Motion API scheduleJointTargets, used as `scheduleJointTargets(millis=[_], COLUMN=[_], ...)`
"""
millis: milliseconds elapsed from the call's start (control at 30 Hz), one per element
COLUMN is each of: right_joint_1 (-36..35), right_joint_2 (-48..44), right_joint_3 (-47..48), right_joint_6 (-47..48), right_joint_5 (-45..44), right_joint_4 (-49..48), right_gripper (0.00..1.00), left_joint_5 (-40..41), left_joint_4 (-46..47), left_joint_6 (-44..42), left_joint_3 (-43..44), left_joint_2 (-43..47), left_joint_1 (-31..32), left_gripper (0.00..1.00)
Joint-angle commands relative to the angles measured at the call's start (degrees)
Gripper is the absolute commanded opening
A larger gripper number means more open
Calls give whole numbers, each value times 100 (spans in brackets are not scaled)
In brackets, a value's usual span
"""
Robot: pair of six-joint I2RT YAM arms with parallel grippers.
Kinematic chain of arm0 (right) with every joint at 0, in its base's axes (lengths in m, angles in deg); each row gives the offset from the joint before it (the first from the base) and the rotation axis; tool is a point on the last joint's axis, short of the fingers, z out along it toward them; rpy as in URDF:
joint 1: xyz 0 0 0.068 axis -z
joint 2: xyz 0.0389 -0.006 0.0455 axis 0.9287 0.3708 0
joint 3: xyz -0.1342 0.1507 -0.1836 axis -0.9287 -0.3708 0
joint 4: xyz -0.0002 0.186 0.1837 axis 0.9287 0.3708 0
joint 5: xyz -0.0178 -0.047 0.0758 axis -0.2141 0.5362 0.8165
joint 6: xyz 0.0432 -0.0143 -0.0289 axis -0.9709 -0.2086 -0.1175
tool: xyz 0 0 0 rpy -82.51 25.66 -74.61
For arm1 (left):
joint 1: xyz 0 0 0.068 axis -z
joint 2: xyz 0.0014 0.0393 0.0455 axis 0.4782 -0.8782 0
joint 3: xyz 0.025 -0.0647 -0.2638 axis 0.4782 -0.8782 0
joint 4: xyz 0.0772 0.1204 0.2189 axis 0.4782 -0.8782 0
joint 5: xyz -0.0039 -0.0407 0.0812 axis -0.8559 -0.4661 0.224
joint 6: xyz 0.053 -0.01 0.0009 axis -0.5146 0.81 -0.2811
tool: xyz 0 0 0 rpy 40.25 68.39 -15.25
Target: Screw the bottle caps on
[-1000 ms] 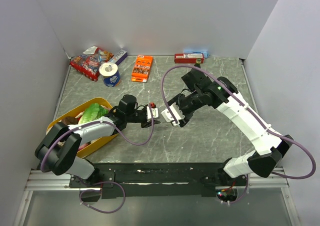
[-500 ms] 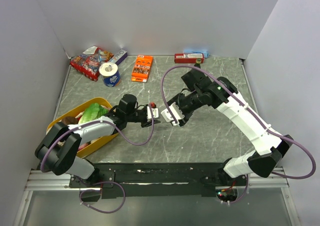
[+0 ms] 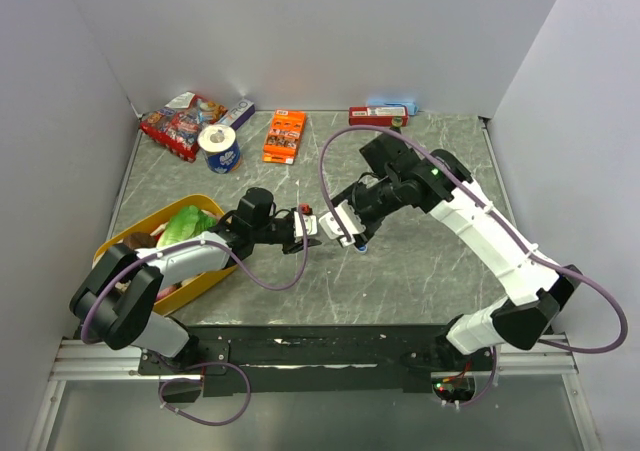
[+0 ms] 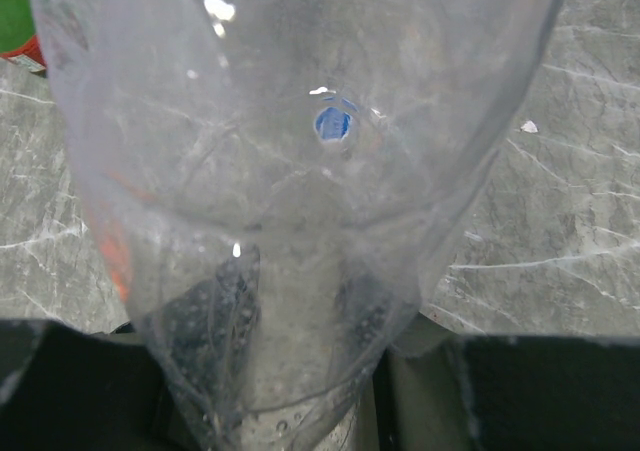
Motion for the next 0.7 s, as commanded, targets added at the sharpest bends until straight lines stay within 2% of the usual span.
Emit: scheduleJointTargets(millis=[0, 400, 667], right_joint_1=[-47, -38, -47], right_joint_2=[114, 343, 220], right_joint_3=[260, 489, -30], right_joint_6=[-94, -314, -937], right_joint_5=[63, -51, -271], right_joint_4=[252, 419, -336], right_gripper=[57, 44, 34], left_joint_5=[-189, -127, -22], left_joint_4=[177, 317, 809], left_joint_6=[-183, -139, 493], left_joint_3=[157, 104, 34], left_joint_2=[12, 47, 100], left_joint_1=[3, 3, -6], left_gripper=[1, 1, 1])
